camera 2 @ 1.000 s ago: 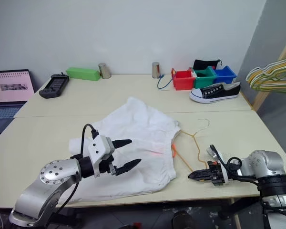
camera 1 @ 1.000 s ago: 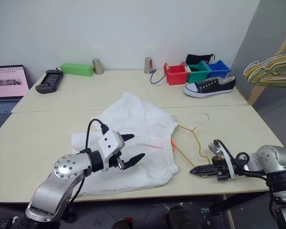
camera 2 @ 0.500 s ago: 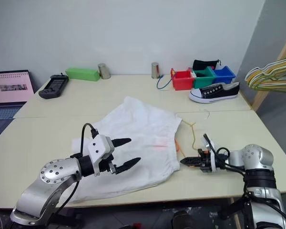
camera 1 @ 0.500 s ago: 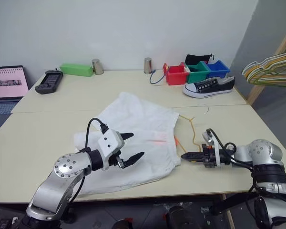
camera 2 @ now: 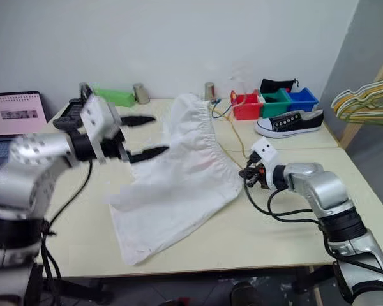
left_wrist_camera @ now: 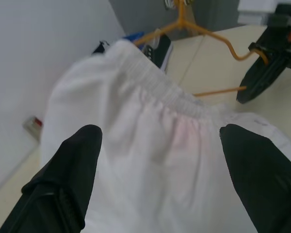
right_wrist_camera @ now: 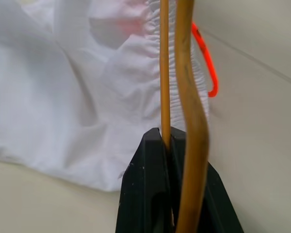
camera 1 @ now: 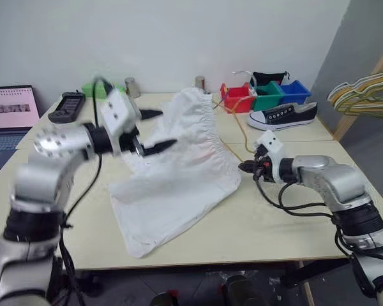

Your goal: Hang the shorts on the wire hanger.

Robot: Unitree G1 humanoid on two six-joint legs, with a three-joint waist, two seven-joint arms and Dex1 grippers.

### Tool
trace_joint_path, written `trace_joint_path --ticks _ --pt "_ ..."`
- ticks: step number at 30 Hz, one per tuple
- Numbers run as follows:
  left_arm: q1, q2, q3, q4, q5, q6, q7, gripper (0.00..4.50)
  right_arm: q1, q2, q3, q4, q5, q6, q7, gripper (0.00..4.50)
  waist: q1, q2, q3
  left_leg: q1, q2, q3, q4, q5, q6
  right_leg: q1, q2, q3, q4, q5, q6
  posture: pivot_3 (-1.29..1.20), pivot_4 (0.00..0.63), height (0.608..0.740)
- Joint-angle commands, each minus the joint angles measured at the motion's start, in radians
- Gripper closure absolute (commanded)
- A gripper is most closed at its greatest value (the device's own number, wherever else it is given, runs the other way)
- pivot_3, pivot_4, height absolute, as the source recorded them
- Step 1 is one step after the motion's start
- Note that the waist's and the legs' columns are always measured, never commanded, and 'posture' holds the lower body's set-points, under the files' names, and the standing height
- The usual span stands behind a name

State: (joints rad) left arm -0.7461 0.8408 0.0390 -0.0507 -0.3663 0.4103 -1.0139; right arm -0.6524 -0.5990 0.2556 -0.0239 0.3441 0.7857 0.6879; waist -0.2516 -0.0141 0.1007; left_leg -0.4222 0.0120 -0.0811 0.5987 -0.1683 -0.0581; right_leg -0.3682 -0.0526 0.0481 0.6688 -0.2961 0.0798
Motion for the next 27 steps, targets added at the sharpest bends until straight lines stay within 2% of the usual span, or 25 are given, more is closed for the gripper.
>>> trace_joint_path --ticks 1,6,11,20,27 --pt "-0.162 0.006 -0.045 0.206 0.074 -0.138 -0.095 0.38 -0.058 0.023 0.013 0.006 -0.113 -0.138 -0.037 4.50 0.000 -0.001 0.000 0.000 -0.001 0.000 0.000 0.000 0.000 -0.002 -0.001 0.000 0.004 0.000 0.000 -0.20 0.000 0.740" --pt "-0.375 -0.037 -0.155 0.564 0.233 -0.420 -0.193 0.38 -0.069 0.015 0.079 -0.002 -0.255 -0.284 -0.026 4.50 0.000 -0.001 0.000 0.001 -0.001 -0.002 0.000 0.001 -0.001 -0.005 -0.001 -0.001 0.011 -0.001 -0.001 -0.21 0.000 0.740" --pt "-0.543 -0.098 -0.232 0.867 0.353 -0.644 -0.253 0.38 -0.059 0.027 0.103 -0.017 -0.333 -0.342 -0.023 4.50 -0.002 -0.001 0.000 0.001 -0.002 -0.001 0.001 0.003 0.000 -0.004 -0.001 -0.001 0.011 -0.001 0.000 -0.23 0.000 0.740" --pt "-0.592 -0.139 -0.318 1.056 0.491 -0.821 -0.349 0.38 -0.079 0.027 0.108 -0.086 -0.433 -0.356 0.001 4.50 -0.034 -0.001 0.000 0.001 -0.001 -0.002 0.002 0.003 0.000 -0.004 -0.001 -0.001 0.012 -0.001 0.000 -0.27 0.000 0.740" --pt "-0.605 -0.172 -0.320 1.118 0.553 -0.889 -0.278 0.38 -0.106 0.024 0.134 -0.144 -0.532 -0.397 0.020 4.50 -0.059 -0.001 0.000 0.001 -0.002 -0.002 0.002 0.003 0.000 -0.004 -0.001 -0.001 0.013 -0.001 0.000 -0.27 0.001 0.740"
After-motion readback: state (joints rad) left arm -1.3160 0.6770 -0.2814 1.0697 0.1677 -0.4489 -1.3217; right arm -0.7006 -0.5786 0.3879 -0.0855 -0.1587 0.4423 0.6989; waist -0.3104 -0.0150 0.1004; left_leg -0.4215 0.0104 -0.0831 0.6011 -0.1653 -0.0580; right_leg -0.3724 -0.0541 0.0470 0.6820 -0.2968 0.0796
